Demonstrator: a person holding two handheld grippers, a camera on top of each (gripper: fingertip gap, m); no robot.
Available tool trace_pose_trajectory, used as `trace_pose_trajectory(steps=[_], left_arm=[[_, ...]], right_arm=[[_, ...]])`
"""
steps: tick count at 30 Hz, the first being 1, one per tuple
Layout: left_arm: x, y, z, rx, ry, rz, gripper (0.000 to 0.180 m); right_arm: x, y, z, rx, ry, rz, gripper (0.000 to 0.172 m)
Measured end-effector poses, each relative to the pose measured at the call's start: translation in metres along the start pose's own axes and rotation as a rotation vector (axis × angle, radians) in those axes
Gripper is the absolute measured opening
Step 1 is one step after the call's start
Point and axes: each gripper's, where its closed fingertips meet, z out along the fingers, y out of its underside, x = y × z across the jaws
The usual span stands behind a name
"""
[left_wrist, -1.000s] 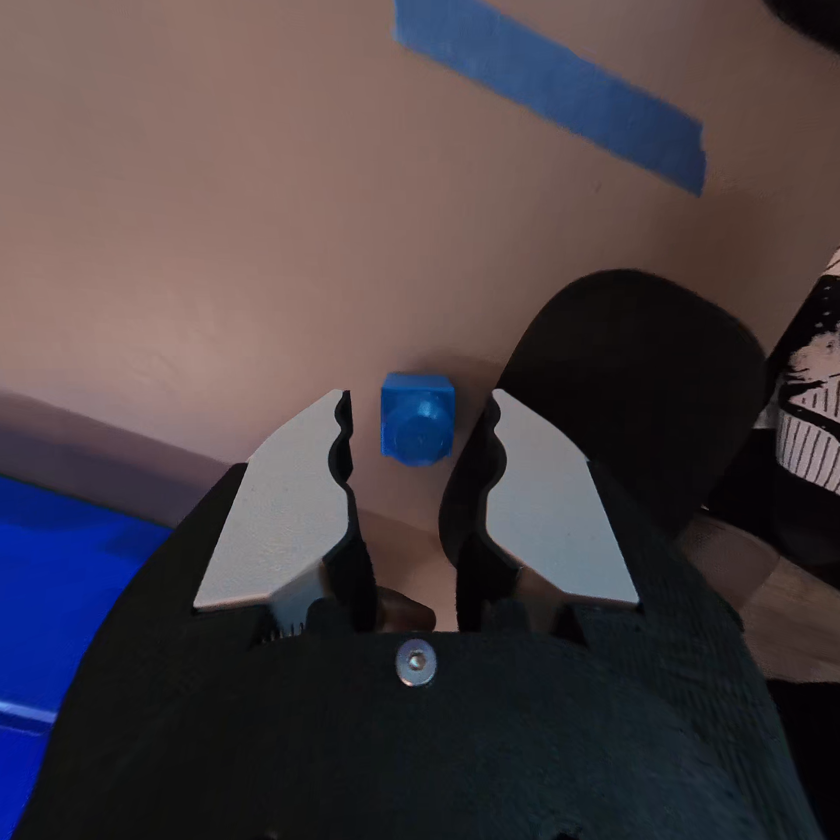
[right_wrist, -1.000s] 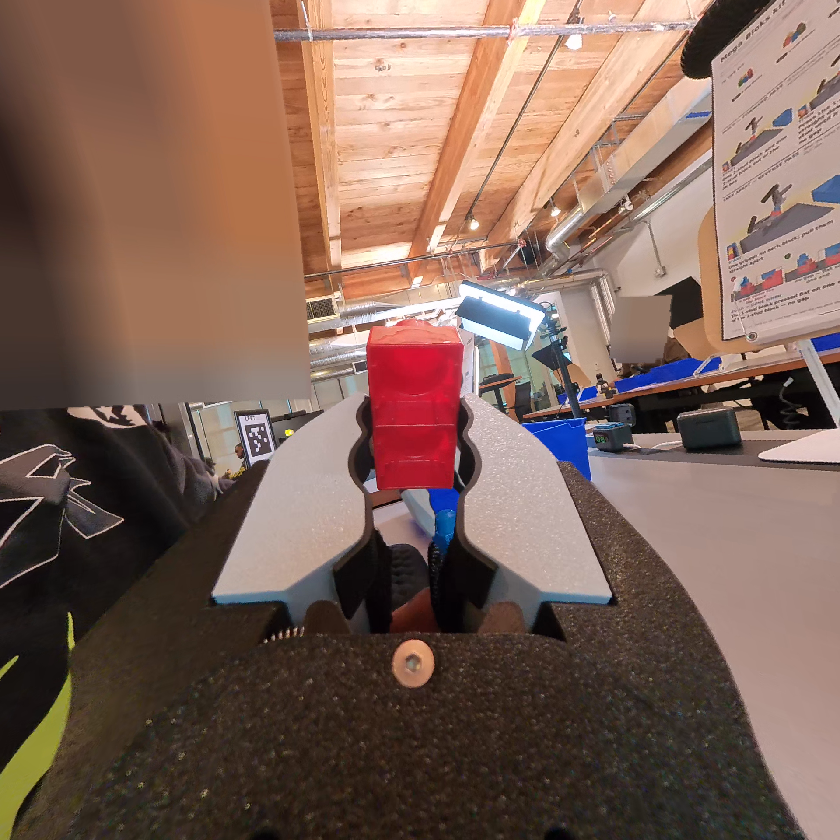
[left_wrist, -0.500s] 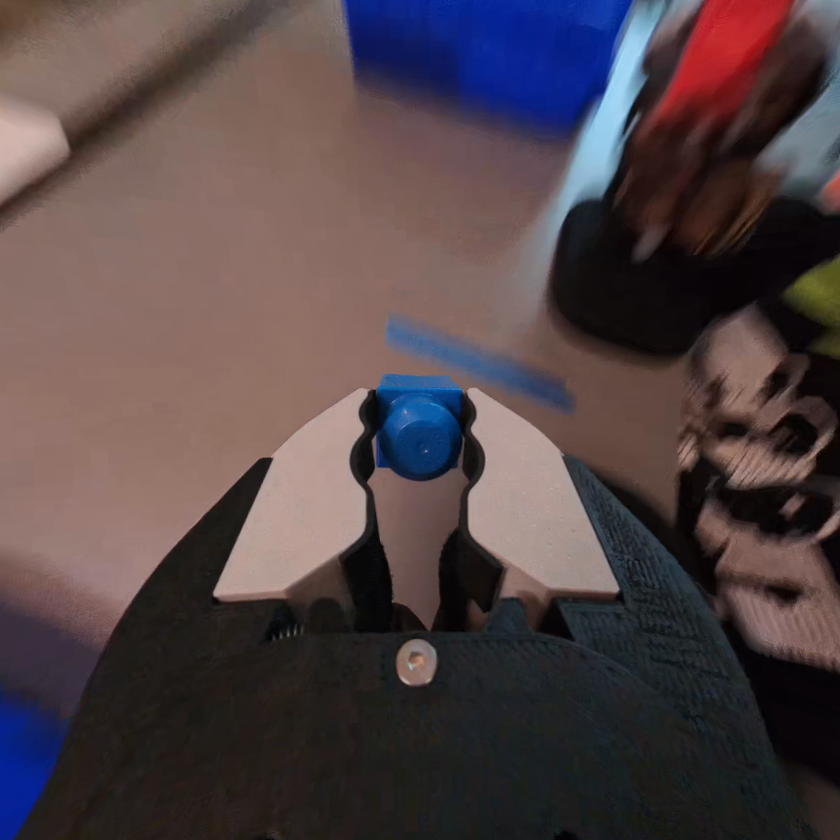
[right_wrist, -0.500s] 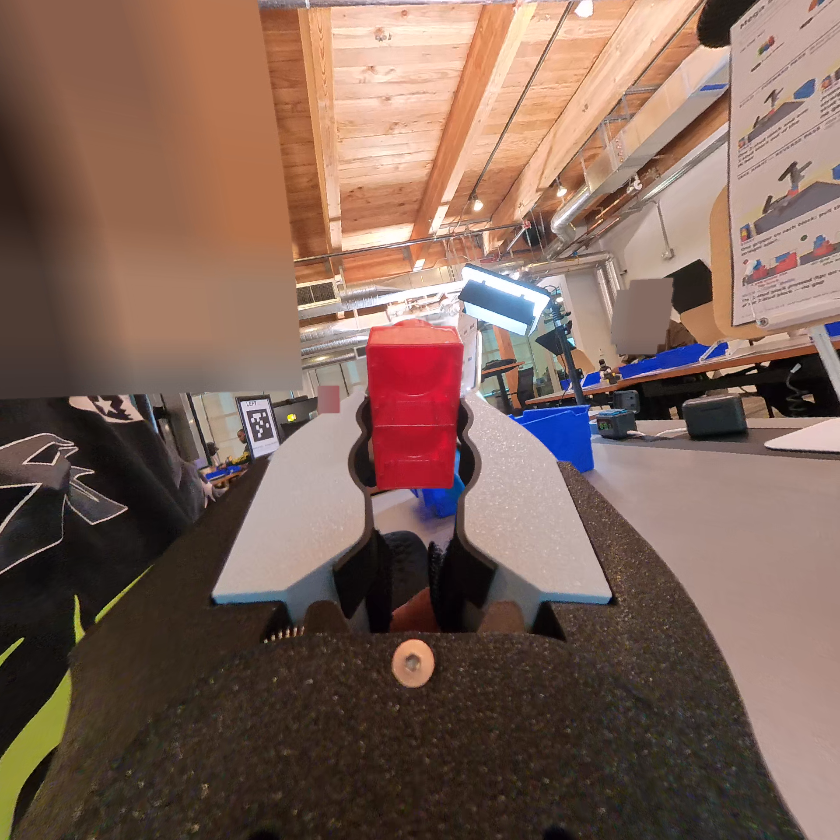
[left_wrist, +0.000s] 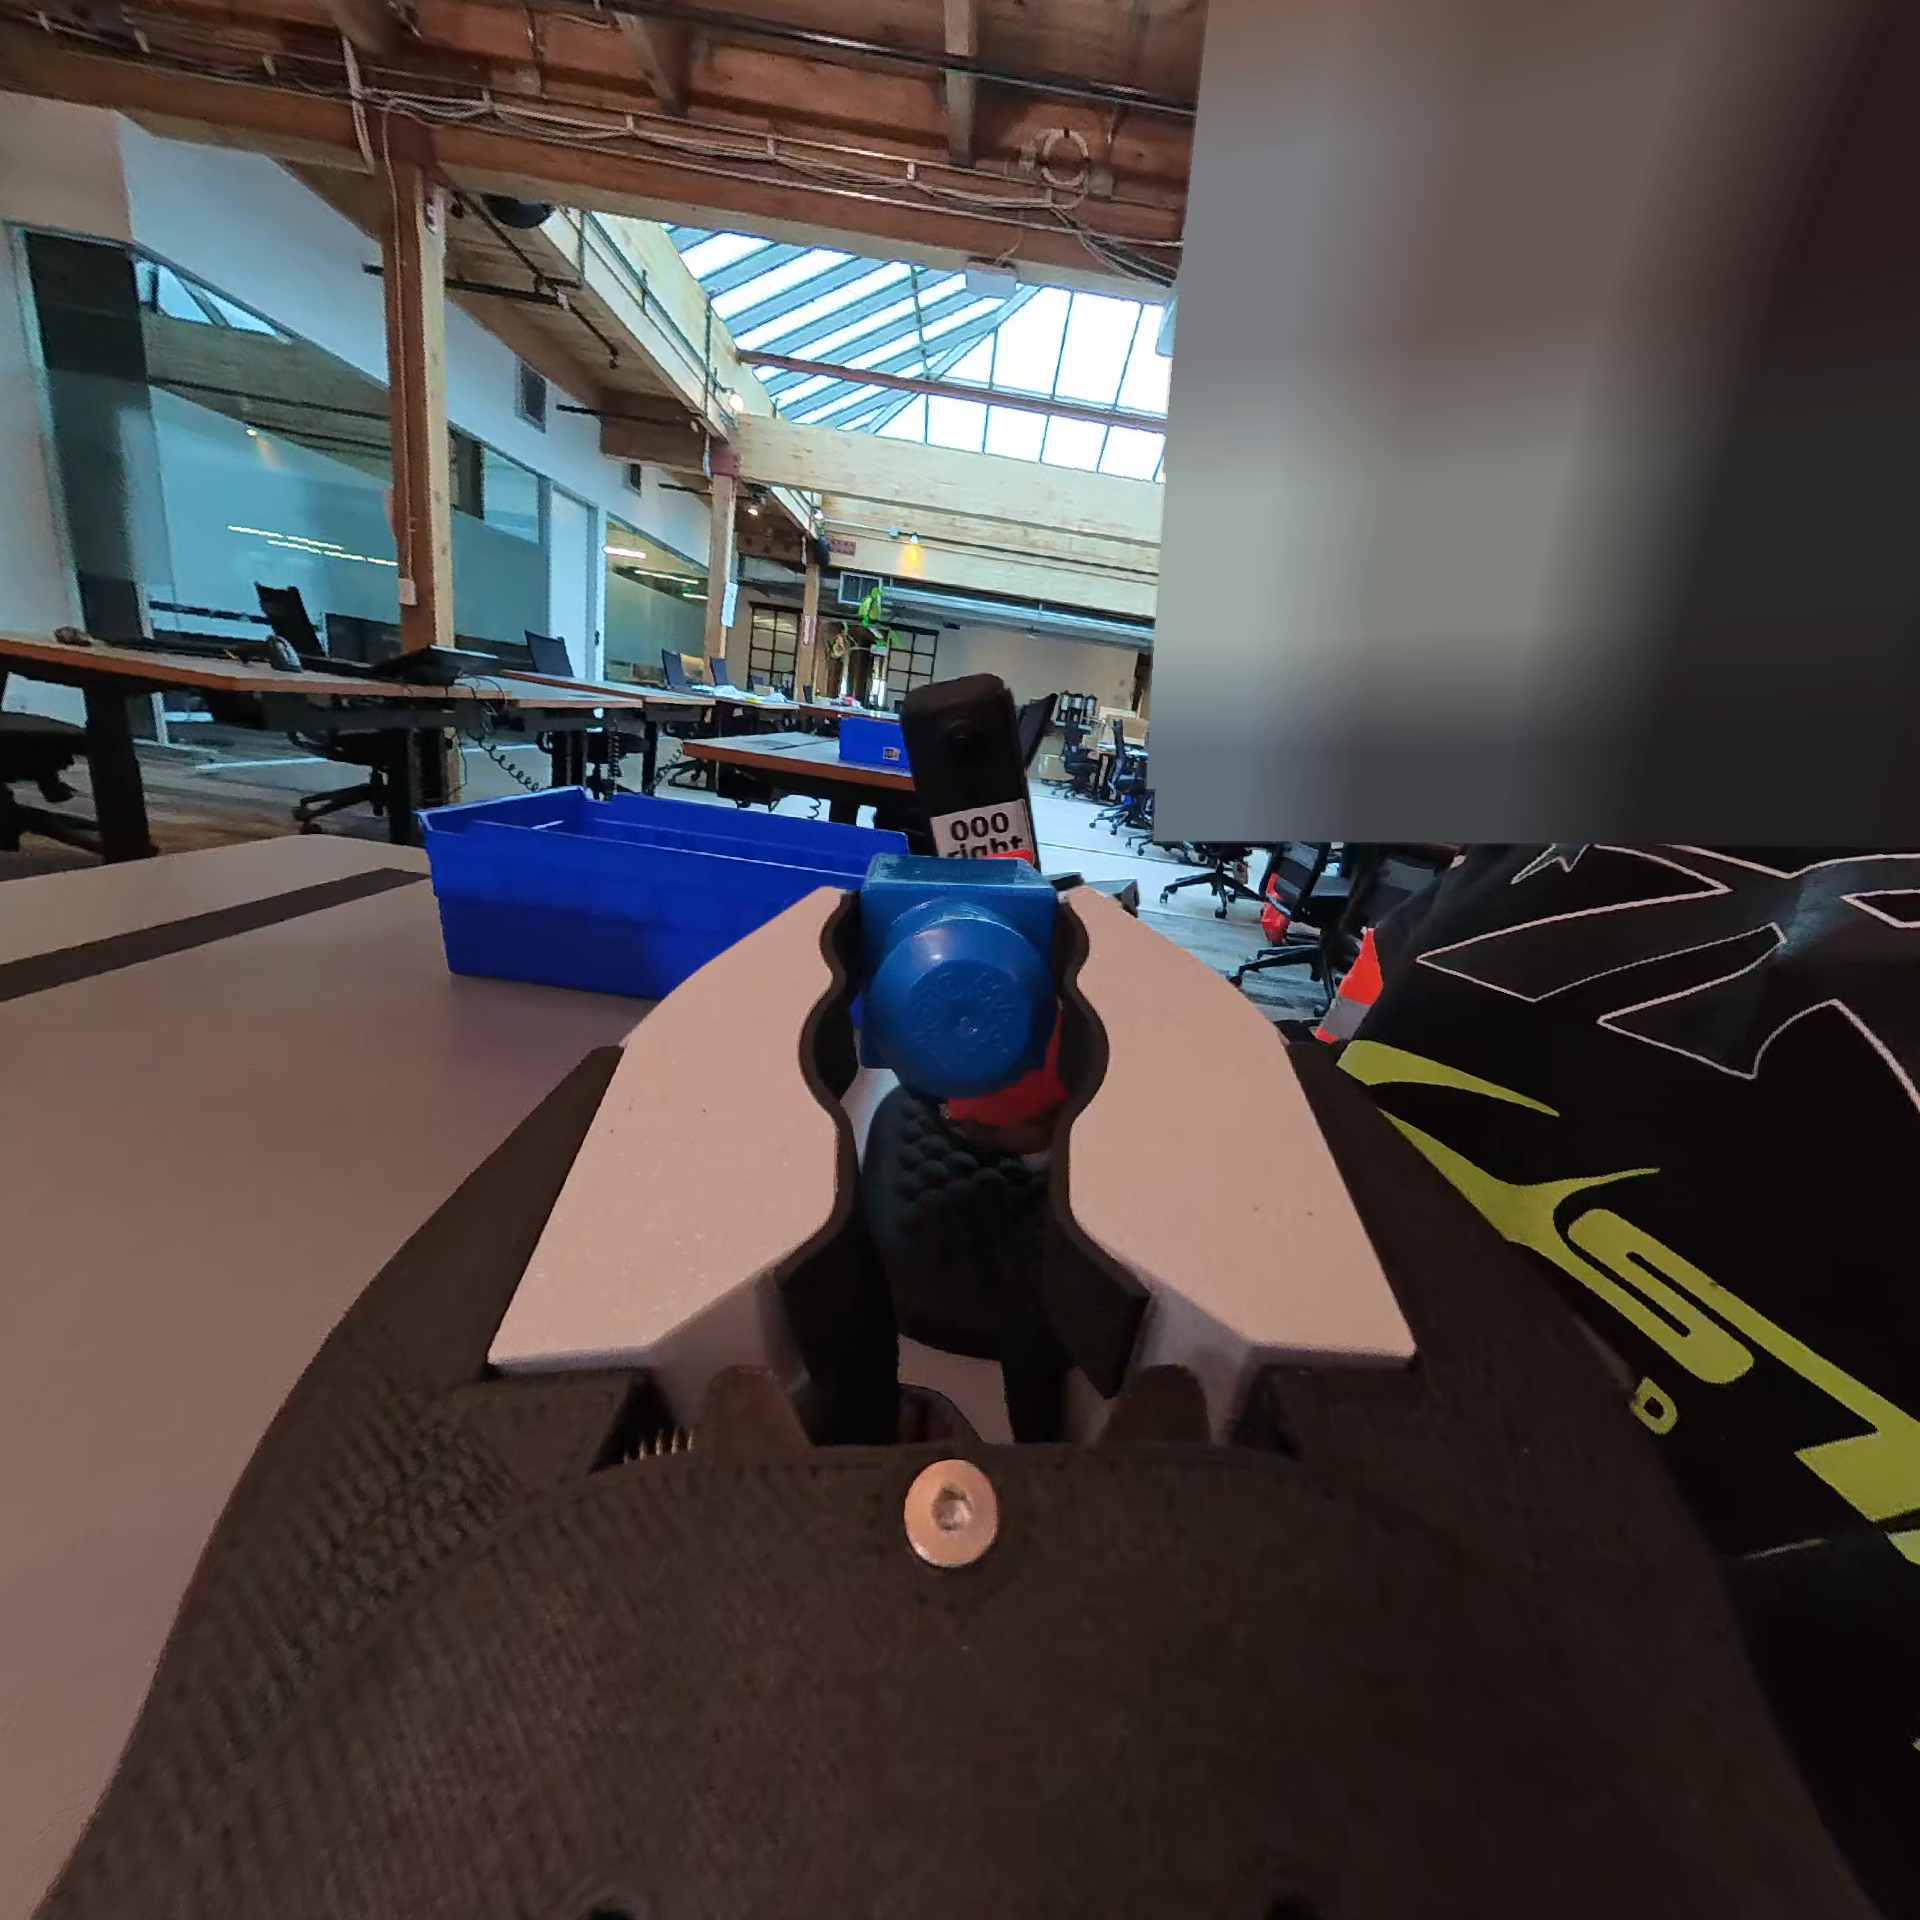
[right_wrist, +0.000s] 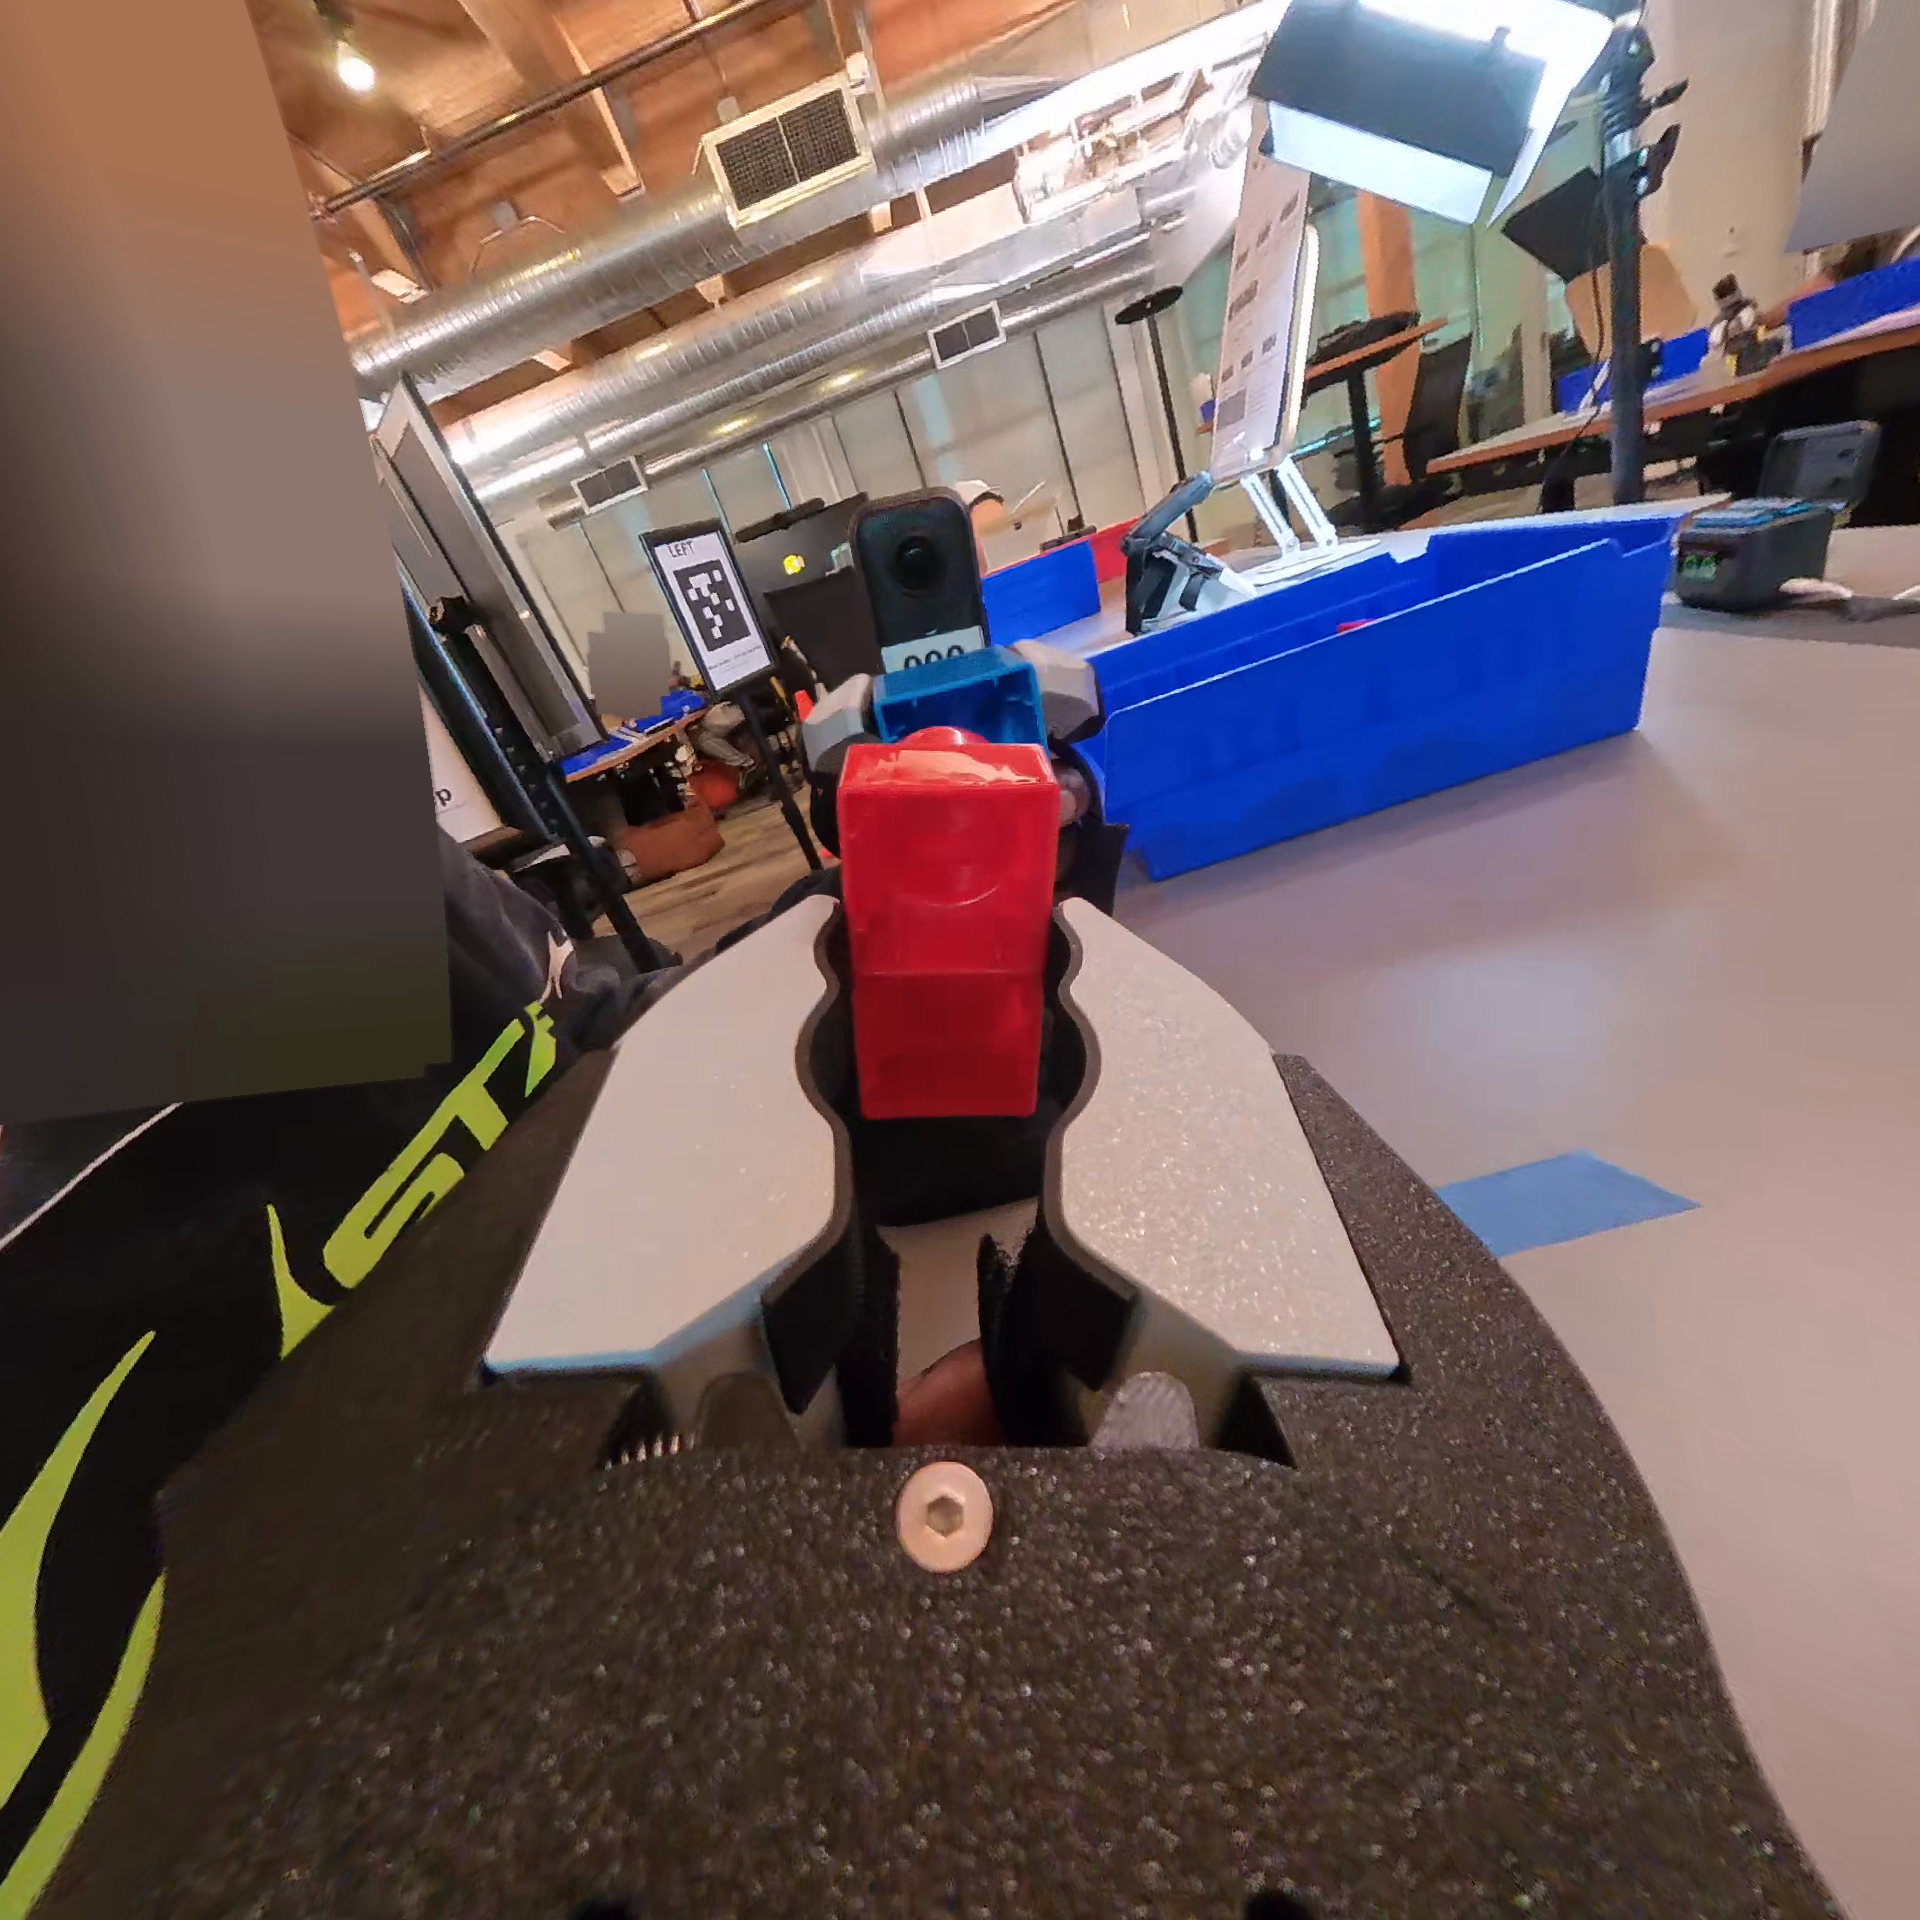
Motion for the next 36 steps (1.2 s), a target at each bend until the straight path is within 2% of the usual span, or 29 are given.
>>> trace_pose_trajectory(steps=[5,13,23,29,32,34,36], left_arm=[[0.008,0.009,0.008,-0.025,0.036,-0.020,0.035],[0.007,0.013,0.009,-0.015,0.053,-0.111,0.035],[0.014,0.019,0.009,-0.064,0.081,-0.022,0.036],[0.013,0.021,0.010,-0.077,0.078,-0.040,0.036],[0.010,0.008,0.012,-0.028,0.053,-0.060,0.036],[0.001,-0.003,0.009,0.017,-0.024,-0.041,0.063],[-0.004,-0.009,0.007,0.053,-0.069,-0.059,0.073]], right_arm=[[-0.001,0.004,0.009,-0.027,-0.017,-0.011,0.036],[0.001,0.009,0.010,-0.087,0.021,-0.128,0.036],[-0.002,0.018,0.011,-0.154,0.012,-0.179,0.036],[-0.002,0.024,0.012,-0.170,0.019,-0.171,0.036],[-0.003,0.016,0.016,-0.077,0.009,-0.119,0.036],[-0.003,-0.007,0.015,0.092,-0.006,-0.044,0.036],[0.002,-0.029,0.006,0.293,-0.014,0.054,0.036]])
